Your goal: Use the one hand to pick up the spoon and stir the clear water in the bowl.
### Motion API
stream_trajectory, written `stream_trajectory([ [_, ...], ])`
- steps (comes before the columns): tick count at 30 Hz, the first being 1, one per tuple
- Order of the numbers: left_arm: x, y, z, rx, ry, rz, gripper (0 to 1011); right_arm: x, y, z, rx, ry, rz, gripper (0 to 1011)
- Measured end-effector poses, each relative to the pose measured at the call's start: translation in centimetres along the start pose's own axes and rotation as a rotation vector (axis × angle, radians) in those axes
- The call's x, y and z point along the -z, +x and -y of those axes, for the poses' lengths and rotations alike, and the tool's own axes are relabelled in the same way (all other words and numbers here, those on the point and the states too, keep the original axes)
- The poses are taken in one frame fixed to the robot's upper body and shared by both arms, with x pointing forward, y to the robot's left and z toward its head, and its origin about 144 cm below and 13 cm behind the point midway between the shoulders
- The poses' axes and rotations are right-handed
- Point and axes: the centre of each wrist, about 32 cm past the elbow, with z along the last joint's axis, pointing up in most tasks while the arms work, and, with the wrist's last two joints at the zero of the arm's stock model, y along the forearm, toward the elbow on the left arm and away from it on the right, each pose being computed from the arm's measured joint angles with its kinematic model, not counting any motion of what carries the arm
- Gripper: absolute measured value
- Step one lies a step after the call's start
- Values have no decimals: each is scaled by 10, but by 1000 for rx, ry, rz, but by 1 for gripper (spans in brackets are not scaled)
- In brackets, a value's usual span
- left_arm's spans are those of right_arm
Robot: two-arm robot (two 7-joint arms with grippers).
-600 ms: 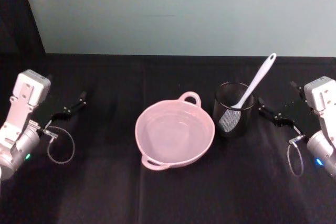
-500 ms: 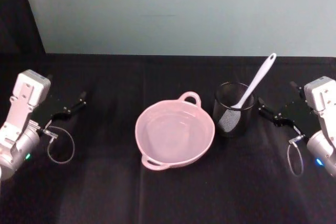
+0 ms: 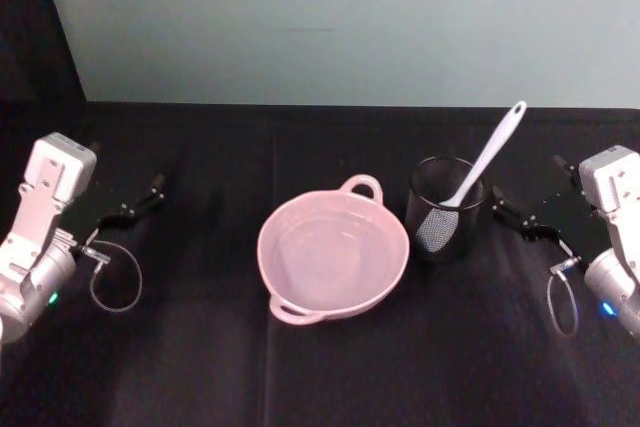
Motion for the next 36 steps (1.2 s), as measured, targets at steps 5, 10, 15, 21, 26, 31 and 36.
stream_trajectory([
  [5,0,0,0,0,0,0,1011,0,0,0,0,0,0,1003],
  [10,0,0,0,0,0,0,1011,0,0,0,0,0,0,1003],
  [15,0,0,0,0,0,0,1011,0,0,0,0,0,0,1003],
  [21,0,0,0,0,0,0,1011,0,0,0,0,0,0,1003],
  [26,0,0,0,0,0,0,1011,-3,-1,7,-4,4,8,1003],
  [31,0,0,0,0,0,0,1011,-7,0,20,-2,5,17,1003],
  [36,0,0,0,0,0,0,1011,-10,0,33,10,5,9,1003],
])
